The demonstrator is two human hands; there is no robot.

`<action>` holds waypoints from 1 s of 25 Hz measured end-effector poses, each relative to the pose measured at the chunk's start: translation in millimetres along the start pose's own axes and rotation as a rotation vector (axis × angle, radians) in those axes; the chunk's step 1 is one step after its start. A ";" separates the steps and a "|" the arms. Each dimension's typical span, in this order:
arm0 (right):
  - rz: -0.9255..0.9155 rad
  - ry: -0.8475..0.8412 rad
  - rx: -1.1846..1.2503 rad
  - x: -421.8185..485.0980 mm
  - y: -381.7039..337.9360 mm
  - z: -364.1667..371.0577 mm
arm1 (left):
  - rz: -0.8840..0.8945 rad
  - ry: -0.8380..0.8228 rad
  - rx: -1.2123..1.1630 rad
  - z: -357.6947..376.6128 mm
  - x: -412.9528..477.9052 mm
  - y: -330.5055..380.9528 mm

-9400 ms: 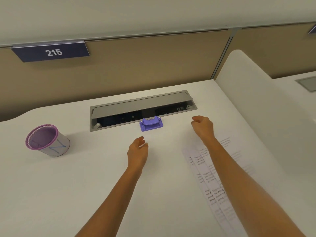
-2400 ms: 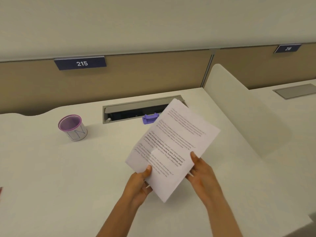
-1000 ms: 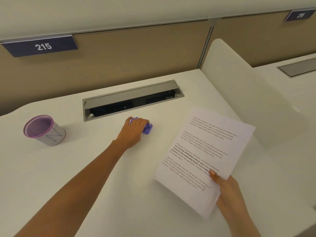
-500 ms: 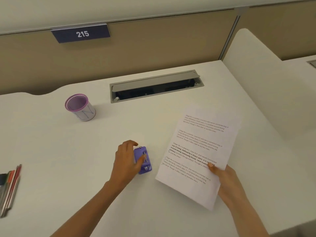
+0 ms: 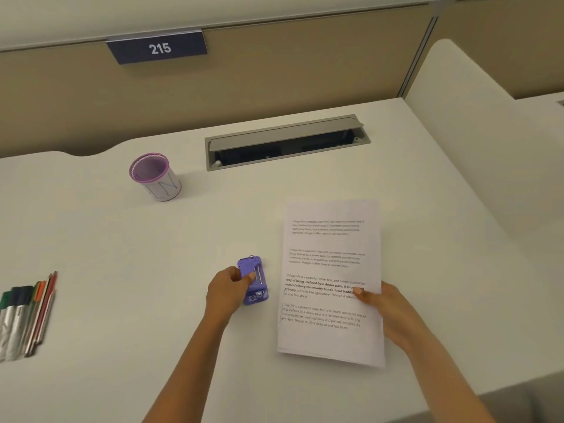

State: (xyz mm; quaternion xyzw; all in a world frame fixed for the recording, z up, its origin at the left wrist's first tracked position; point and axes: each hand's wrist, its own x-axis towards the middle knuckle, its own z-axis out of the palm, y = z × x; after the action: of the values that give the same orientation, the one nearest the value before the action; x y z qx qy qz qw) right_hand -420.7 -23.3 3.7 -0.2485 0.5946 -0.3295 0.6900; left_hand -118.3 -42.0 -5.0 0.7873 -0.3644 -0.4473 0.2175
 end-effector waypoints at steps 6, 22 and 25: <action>-0.038 -0.103 -0.104 6.3 -18.7 18.7 | -0.026 -0.271 -0.497 -18.2 -1.6 -12.2; -0.207 -0.053 -0.276 -17.1 -38.7 32.4 | -0.008 -0.432 -0.661 -24.4 4.0 -25.7; -0.207 -0.058 -0.281 -19.0 -38.5 31.1 | 0.002 -0.422 -0.638 -24.0 3.7 -26.3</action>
State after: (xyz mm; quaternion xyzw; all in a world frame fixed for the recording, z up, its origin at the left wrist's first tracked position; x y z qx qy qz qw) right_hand -397.7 -35.9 49.7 -0.4116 0.5860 -0.3050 0.6278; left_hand -86.4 -27.6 -12.5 0.5703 -0.2441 -0.6903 0.3724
